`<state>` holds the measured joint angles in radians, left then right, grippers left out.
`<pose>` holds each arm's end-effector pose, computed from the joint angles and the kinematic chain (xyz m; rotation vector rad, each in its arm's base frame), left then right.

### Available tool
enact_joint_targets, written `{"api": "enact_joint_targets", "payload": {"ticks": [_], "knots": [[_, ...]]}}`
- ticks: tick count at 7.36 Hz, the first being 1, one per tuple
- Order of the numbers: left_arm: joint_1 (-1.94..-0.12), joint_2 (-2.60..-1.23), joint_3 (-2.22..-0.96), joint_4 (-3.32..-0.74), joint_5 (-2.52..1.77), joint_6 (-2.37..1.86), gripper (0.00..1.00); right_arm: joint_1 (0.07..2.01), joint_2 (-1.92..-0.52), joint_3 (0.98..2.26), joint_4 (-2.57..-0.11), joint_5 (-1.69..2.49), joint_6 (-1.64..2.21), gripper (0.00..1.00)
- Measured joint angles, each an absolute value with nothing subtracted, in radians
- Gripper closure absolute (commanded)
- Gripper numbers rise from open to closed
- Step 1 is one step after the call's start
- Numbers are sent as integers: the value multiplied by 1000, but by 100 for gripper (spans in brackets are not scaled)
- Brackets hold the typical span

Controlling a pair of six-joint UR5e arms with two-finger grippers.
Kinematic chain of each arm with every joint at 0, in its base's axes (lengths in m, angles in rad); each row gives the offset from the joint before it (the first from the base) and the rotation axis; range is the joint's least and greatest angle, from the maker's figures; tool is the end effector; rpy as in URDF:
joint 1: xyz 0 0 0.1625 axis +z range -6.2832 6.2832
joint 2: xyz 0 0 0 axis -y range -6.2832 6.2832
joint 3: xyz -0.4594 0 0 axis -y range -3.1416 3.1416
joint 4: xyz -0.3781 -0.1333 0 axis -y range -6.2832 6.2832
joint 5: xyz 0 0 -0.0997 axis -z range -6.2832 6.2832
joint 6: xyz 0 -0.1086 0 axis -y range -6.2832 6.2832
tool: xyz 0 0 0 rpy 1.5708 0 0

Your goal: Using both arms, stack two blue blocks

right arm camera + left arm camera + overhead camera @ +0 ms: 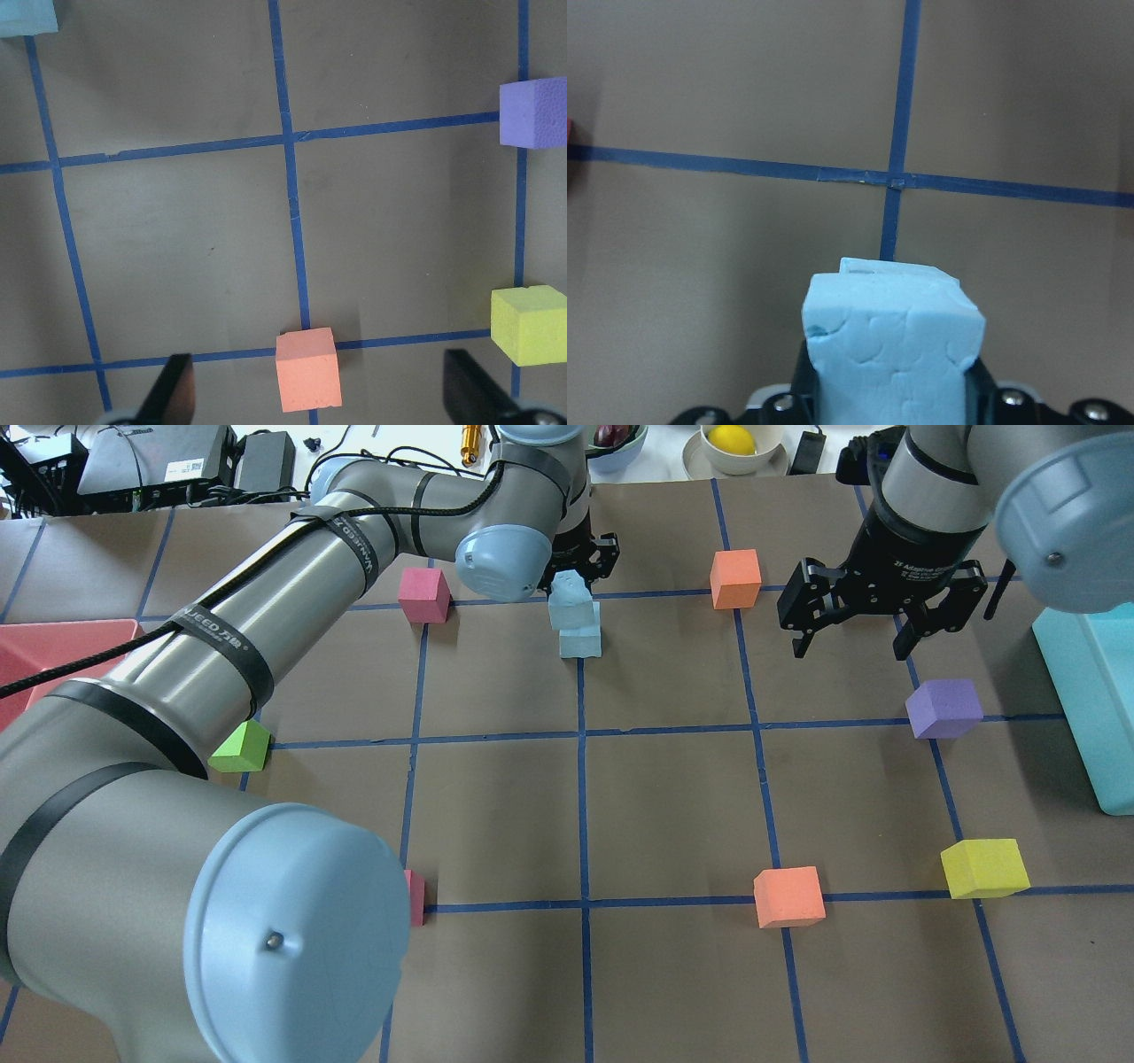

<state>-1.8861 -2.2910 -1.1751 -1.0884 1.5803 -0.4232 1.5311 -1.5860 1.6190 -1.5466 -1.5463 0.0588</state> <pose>-0.3667 -0.6976 0.2957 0.1675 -3.0802 0.2329 0.1174 -0.4693 0.4953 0.1545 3.1125 0.0895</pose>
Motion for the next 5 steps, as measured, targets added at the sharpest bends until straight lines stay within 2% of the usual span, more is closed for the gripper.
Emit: {"api": "enact_joint_targets", "payload": {"ticks": [1,2,5], "knots": [[-1886,-2298,-1175,-1081,1580,-427,32,1532,-1603,1618,-1516,-1551,63,0],[-1887,-2302,-1174,-1078,1580,-429,0,1533,-1614,1617,-1496,-1574,61,0],[-1887,-2301,-1175,-1077,1569,-450,0,1535,-1626,1616,-1487,-1617,57,0]]}}
